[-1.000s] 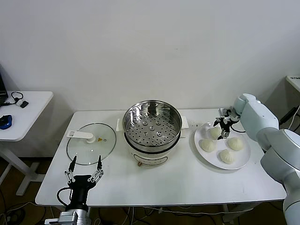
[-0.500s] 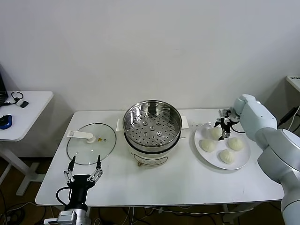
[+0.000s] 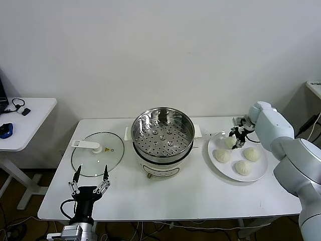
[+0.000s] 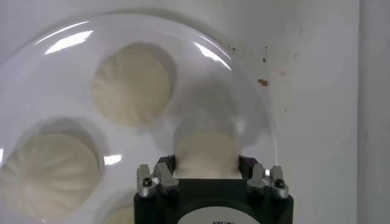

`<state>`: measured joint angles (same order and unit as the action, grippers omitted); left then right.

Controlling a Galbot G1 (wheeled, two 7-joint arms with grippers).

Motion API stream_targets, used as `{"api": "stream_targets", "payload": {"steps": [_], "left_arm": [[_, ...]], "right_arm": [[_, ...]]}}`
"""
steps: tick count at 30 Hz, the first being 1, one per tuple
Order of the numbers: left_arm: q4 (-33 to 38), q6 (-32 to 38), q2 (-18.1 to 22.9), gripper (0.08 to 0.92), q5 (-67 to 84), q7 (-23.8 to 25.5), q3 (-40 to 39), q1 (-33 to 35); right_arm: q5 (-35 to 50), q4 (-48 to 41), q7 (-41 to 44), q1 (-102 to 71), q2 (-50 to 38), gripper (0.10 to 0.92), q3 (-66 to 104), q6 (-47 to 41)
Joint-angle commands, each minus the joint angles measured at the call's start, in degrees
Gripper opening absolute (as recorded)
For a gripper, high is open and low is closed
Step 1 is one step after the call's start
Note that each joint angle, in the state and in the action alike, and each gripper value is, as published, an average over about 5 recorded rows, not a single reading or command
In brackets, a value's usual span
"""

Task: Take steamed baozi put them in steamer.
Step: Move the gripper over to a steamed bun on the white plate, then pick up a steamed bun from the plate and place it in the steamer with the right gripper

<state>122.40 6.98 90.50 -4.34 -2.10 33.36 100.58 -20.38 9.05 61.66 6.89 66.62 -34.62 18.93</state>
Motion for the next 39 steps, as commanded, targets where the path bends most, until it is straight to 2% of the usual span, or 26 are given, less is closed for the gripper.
{"api": "stream_targets", "payload": {"steps": [1,6,12,16,22,26,30,33,39], "left_arm": [[0.2,-0.1,0.0,0.823,0.1,0.1,0.2,0.1],[0.3,-0.2,0.1,0.823,0.1,0.1,0.7,0.3],[0.1,-0.3,0.1,0.823,0.0,0.1,0.9,0.2],[0.0,-0.4,0.2,0.823,-0.1,0.1,0.7,0.0],[0.3,-0.4,0.2,0.823,-0.2,0.1,0.7,0.3],[0.6,-0.4,0.3,0.823,-0.2,0.0,0.7,0.7],[0.7,-0.4,0.4,0.823,-0.2,-0.1,0.8,0.8],[0.7,-0.3,0.5,0.823,-0.1,-0.1,0.7,0.8],[0.7,-0.2,0.8,0.823,-0.1,-0.2,0.2,0.5]], "right_arm": [[1.2,3.5,0.9,1.2,-1.5,0.662,-2.2,0.1],[8.6,15.0,2.1,4.2,-7.4,0.652,-12.4,0.2],[21.2,33.8,1.5,12.3,-15.3,0.645,-26.5,1.3],[25.6,43.6,0.4,17.5,-18.1,0.649,-32.8,5.4],[30.4,52.6,-3.5,28.5,-18.0,0.653,-45.0,13.8],[33.4,56.0,-7.2,37.2,-15.1,0.653,-54.7,20.3],[33.0,55.8,-9.6,41.8,-11.5,0.656,-59.4,28.2],[32.4,53.8,-10.9,43.3,-8.3,0.66,-60.8,31.0],[29.5,45.2,-12.7,41.2,1.2,0.662,-57.8,31.1]]}}
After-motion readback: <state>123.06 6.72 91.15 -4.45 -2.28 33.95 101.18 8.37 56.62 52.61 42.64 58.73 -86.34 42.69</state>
